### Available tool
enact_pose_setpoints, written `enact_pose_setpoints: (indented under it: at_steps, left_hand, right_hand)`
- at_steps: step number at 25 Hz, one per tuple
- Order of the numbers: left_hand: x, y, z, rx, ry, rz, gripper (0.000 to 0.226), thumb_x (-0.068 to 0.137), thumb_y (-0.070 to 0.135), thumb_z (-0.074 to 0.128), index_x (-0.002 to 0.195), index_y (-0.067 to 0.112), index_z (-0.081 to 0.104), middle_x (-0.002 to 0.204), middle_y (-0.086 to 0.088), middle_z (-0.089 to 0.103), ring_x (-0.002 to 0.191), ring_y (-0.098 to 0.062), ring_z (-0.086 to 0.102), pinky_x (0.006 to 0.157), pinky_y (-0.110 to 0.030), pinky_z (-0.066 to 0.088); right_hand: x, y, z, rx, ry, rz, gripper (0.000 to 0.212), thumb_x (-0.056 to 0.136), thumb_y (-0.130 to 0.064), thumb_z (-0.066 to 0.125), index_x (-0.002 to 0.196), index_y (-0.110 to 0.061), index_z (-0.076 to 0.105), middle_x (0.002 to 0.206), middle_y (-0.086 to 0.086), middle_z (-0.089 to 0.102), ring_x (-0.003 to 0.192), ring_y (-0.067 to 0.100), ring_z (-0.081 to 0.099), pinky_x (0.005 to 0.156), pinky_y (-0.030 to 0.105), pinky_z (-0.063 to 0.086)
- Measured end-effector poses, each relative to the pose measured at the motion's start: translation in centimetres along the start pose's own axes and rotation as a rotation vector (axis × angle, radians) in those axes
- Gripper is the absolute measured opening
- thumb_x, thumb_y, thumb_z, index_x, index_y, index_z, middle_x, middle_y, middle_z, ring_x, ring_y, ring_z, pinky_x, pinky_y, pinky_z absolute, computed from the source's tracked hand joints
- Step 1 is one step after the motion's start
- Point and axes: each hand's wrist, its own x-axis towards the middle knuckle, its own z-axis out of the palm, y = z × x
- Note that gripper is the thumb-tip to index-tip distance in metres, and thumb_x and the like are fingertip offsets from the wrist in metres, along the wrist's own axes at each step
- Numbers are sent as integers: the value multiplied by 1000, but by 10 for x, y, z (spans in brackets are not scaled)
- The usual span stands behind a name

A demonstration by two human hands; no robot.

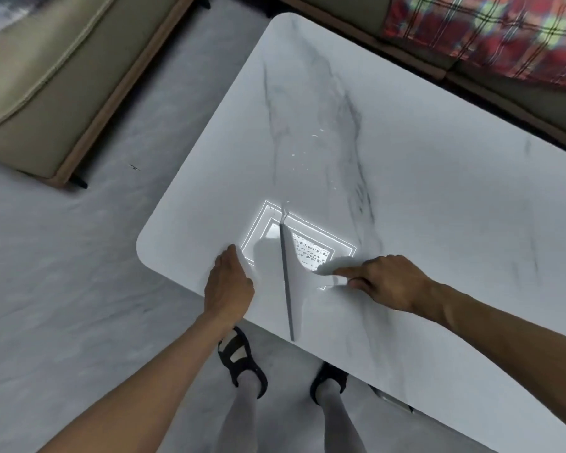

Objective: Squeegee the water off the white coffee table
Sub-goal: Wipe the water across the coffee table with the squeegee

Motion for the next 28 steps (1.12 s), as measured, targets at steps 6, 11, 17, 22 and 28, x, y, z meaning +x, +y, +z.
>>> enact_pose_setpoints:
  at_steps: [6,11,17,22,28]
  left_hand:
    - [17,30,7,-8,-164,-132,27,96,23,41,118,8,41,141,-26,34,135,-42,32,101,-45,41]
    - [29,29,13,62,-166,-169,20,96,23,40,110,9,40,145,-33,29,140,-46,24,104,-46,37]
    - [31,38,21,74,-171,-206,35,96,25,38,125,5,35,153,-39,7,147,-48,2,110,-48,31]
    - [26,40,16,59,-186,-201,24,95,22,40,114,8,37,151,-41,7,146,-49,2,105,-46,35]
    - [14,27,-1,-72,-76,-155,18,88,15,47,105,15,43,113,-14,52,105,-34,53,78,-35,40]
  right_hand:
    - [-53,66,-20,7,15,44,47,97,-53,26,116,-86,-1,96,-14,69,89,20,66,65,28,38]
    - [-9,3,10,-34,-120,-215,39,101,-41,36,137,-58,38,129,-8,61,114,24,57,88,31,42]
    - [-17,46,11,-39,-122,-142,42,98,-46,33,133,-69,28,130,-7,58,114,29,57,90,39,46]
    - [-61,126,-38,-59,-8,103,40,95,-54,19,130,-72,27,106,-13,68,95,22,65,76,34,50]
    - [-17,37,-30,-46,-9,-130,37,93,-58,32,127,-73,32,117,-15,67,104,18,64,73,26,40]
